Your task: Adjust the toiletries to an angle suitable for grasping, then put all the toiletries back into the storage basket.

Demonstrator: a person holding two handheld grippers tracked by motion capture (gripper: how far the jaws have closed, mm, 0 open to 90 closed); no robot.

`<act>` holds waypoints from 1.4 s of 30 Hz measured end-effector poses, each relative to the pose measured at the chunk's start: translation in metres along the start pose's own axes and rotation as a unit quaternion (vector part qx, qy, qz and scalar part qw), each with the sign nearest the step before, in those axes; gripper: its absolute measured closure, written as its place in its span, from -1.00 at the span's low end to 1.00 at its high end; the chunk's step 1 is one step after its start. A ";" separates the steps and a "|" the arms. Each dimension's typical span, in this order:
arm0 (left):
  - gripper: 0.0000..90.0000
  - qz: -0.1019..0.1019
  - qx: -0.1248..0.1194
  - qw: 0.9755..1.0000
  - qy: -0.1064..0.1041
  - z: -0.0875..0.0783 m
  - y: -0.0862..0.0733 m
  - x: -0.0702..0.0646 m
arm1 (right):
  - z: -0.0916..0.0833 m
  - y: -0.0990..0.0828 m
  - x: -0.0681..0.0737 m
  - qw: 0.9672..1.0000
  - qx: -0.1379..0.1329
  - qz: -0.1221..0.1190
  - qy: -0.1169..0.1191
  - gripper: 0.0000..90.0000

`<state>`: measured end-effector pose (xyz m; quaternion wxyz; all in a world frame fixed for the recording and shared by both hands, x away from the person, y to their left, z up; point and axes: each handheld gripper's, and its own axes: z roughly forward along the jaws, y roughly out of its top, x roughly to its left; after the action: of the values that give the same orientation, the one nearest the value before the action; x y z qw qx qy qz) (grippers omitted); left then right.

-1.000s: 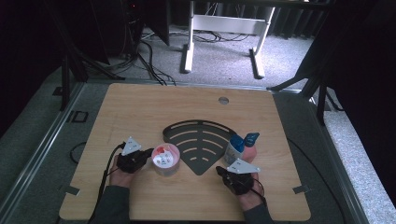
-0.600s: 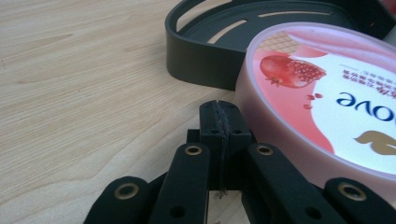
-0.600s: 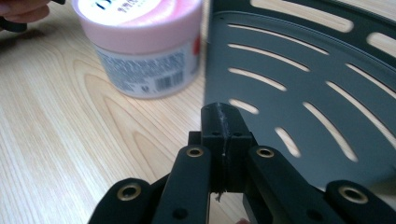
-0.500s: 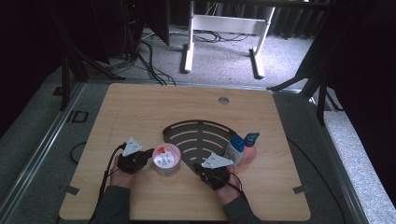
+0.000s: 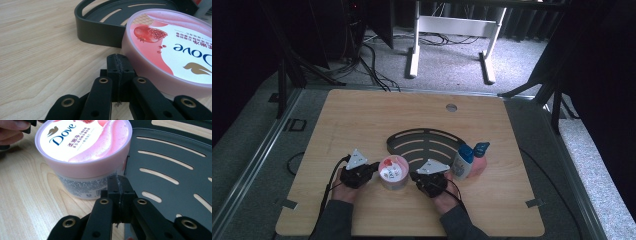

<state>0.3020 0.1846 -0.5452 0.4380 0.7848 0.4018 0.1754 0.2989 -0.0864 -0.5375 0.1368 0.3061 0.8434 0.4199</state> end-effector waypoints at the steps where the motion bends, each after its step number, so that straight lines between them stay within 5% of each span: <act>1: 1.00 0.001 0.000 1.000 -0.002 0.000 0.000 -0.001 | -0.002 -0.001 0.000 1.000 -0.003 -0.001 0.009 1.00; 32: 0.99 0.022 0.021 0.999 -0.018 -0.004 -0.003 -0.044 | -0.038 -0.029 -0.002 0.999 -0.002 -0.008 0.035 1.00; 42: 0.66 0.019 0.015 0.999 -0.032 -0.018 -0.007 -0.039 | -0.042 -0.032 -0.002 0.999 -0.004 -0.020 0.038 0.95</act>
<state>0.2632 0.1658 -0.5374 0.4356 0.8037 0.3755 0.1526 0.2667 -0.1287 -0.5371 0.1138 0.2724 0.8520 0.4324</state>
